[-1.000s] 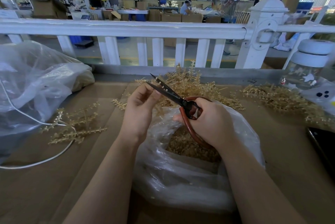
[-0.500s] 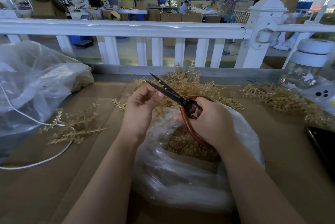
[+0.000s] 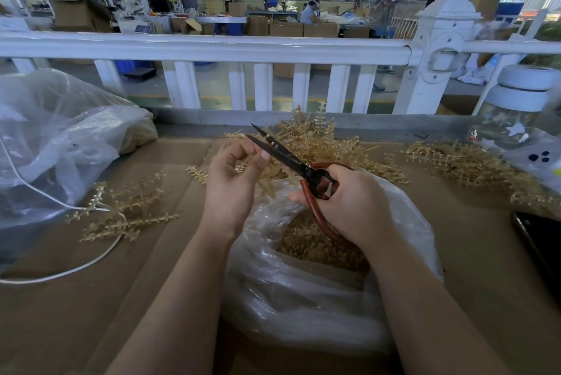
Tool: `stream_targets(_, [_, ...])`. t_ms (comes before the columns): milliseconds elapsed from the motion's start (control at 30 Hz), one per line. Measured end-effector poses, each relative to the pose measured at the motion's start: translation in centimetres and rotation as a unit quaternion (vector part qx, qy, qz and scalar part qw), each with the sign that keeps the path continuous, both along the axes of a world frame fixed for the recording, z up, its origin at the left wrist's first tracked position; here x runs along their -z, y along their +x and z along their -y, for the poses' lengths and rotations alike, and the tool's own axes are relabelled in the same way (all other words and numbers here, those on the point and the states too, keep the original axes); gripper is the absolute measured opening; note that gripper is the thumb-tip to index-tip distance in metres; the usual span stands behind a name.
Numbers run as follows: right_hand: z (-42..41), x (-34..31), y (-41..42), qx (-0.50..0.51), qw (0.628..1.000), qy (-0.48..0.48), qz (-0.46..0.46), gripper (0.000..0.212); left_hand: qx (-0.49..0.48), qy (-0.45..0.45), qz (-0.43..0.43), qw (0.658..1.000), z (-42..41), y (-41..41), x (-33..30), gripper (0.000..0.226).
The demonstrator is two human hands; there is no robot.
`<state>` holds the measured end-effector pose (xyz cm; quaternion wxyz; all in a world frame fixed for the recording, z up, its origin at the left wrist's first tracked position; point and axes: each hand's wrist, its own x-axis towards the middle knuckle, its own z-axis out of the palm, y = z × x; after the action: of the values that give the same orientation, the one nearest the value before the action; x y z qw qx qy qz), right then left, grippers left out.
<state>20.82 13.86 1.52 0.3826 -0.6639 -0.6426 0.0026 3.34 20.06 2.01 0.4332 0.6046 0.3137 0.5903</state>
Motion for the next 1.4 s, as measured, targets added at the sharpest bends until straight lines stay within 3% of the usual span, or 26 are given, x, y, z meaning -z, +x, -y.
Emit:
stream_targets(233, [0.06, 0.18, 0.02, 0.009, 1.000, 0.010, 0.013, 0.060, 0.044, -0.004, 0.010, 0.999, 0.01, 0.28, 0.20, 0.018])
stream_targets(467, [-0.01, 0.24, 0.02, 0.008, 1.000, 0.007, 0.004, 0.066, 0.086, 0.006, 0.020, 0.996, 0.28, 0.36, 0.04, 0.018])
stream_targets(633, [0.03, 0.08, -0.01, 0.007, 1.000, 0.010, -0.009, 0.069, 0.097, 0.008, 0.024, 0.995, 0.09, 0.40, 0.18, 0.002])
stream_targets(900, [0.04, 0.03, 0.17, -0.004, 1.000, -0.004, -0.005, 0.074, 0.063, 0.019, 0.042, 0.997, 0.37, 0.28, -0.29, 0.009])
stream_targets(1100, [0.00, 0.15, 0.27, -0.003, 1.000, -0.009, 0.014, 0.054, 0.063, 0.015, 0.041, 0.997, 0.39, 0.26, -0.29, 0.014])
stream_targets(1267, [-0.21, 0.32, 0.30, -0.012, 0.999, -0.029, -0.007, 0.051, 0.065, 0.007, 0.037, 0.997, 0.37, 0.23, -0.21, 0.014])
stream_targets(1400, [-0.25, 0.47, 0.22, -0.004, 0.999, -0.028, -0.018, 0.030, 0.056, 0.019, 0.012, 0.998, 0.31, 0.34, -0.05, 0.010])
